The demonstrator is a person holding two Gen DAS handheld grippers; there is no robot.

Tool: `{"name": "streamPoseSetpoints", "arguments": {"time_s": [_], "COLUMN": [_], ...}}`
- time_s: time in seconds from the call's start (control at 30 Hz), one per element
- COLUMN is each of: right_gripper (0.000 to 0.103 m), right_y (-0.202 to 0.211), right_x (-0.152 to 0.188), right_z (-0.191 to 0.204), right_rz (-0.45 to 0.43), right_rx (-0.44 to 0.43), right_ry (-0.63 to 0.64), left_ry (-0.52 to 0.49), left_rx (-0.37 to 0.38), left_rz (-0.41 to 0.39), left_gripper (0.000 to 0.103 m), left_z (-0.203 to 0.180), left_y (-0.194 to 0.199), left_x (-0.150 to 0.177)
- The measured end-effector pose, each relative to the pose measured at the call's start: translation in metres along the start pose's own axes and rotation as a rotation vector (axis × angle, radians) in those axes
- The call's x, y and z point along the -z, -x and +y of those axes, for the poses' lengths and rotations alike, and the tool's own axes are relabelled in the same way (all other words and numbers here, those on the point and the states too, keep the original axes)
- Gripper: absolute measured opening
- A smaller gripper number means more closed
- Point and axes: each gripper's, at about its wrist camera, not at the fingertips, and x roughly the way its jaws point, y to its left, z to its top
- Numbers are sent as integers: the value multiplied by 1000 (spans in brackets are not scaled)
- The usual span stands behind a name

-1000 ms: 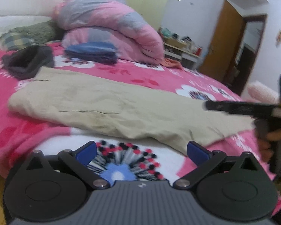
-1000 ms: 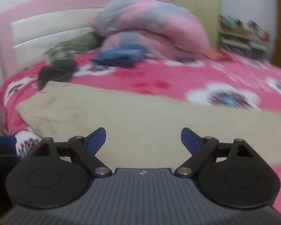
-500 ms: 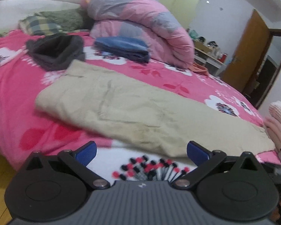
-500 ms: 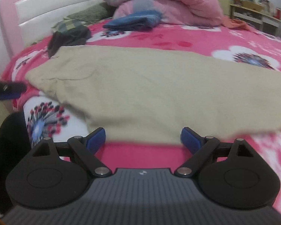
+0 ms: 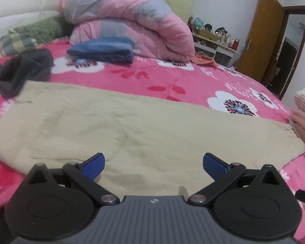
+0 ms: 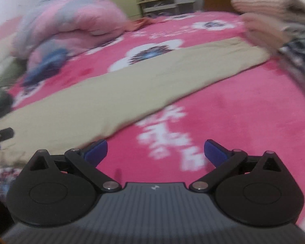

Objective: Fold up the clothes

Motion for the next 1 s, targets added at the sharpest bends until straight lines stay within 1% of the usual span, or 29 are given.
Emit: {"name": "streamPoseSetpoints", "arguments": {"time_s": [0.1,0.2,0.23,0.3,0.4,0.5,0.67,0.77,0.9,1.0], "right_gripper": [102,102,102,102,102,102,102,102,102,102], "right_y": [-8,-26,-28,-25,-25,-25,-21,-20,-17,-18], "right_x": [7,18,22,26,24,22,28,27,26,28], "right_z": [-9,-15,-13,-10,-14,-20,-17,-17,-20,-18], "right_rz": [-6,49,40,20,23,19,-12,-15,-19,-16], "right_rx": [43,107,111,120,99,69,66,67,55,59], "right_ry": [45,105,129,157,123,87,101,84,29,56], "left_ry": [-5,-63,-79,-77,-55,-54,-78,-95,-106,-115], "left_rx": [-19,-100,-127,-165,-203,-217,-224,-231,-241,-248], "left_rz": [57,79,85,97,123,141,160,166,162,159], "left_gripper": [103,103,103,103,103,103,103,103,103,103], "left_z": [-15,-31,-36,-42,-46,-47,-49,-50,-52,-54], "left_y": [-18,-29,-31,-32,-35,-36,-39,-39,-40,-41], "left_x": [4,9,10,9,5,4,5,5,7,8]}}
